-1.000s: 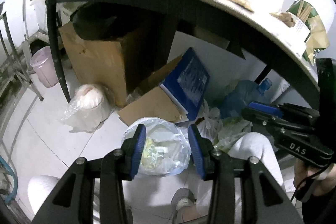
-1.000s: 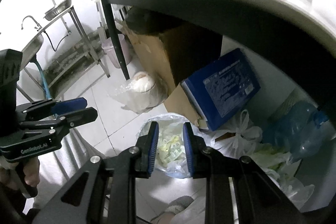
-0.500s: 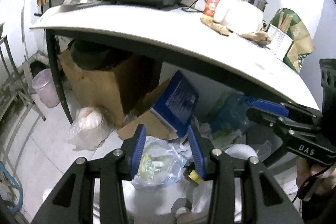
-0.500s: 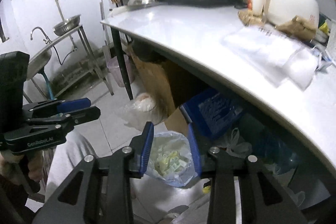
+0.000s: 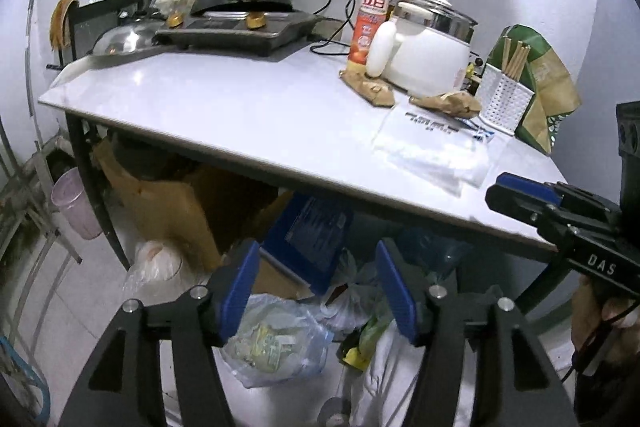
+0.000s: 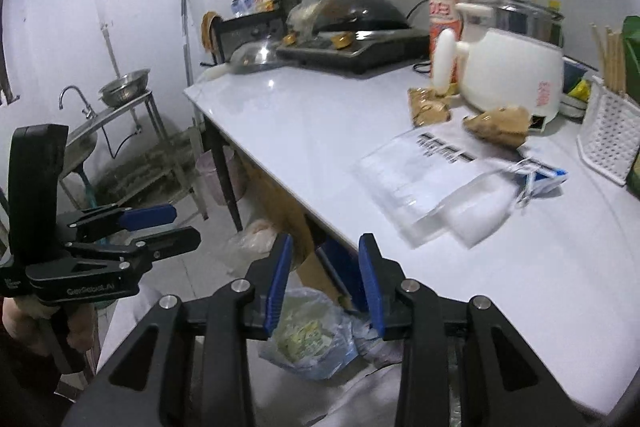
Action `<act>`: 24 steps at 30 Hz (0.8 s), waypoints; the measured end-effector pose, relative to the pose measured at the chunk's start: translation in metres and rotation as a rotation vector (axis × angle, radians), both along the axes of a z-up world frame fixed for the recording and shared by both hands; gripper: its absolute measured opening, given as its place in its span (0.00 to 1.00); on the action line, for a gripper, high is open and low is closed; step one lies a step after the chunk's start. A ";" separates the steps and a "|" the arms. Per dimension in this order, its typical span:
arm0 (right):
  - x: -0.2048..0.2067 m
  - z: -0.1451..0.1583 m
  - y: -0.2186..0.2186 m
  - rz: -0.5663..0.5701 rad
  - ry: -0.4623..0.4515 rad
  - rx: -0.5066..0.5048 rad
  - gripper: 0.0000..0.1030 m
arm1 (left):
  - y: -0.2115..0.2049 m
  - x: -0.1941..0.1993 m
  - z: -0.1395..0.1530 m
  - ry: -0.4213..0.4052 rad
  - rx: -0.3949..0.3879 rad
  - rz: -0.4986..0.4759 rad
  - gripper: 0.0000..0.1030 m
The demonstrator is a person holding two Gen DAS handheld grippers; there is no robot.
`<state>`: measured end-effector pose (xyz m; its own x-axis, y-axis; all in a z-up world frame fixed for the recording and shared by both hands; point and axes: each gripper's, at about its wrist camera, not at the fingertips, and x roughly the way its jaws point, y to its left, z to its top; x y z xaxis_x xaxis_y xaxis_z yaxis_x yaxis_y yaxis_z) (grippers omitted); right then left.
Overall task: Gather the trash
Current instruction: 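Raise both open tools back up to the countertop, then close the right tool on the brown snack wrapper while the left tool approaches the clear bag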
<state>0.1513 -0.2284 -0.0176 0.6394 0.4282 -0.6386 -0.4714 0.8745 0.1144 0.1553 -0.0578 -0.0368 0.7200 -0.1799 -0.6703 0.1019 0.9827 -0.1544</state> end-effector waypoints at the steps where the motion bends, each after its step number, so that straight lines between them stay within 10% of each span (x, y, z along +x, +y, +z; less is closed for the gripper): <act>1: 0.004 0.004 -0.003 -0.007 -0.004 0.003 0.32 | -0.004 0.004 0.003 -0.002 0.003 -0.005 0.59; 24: 0.077 0.049 -0.077 -0.159 -0.082 0.009 0.53 | -0.054 0.081 0.030 -0.032 0.024 -0.071 0.71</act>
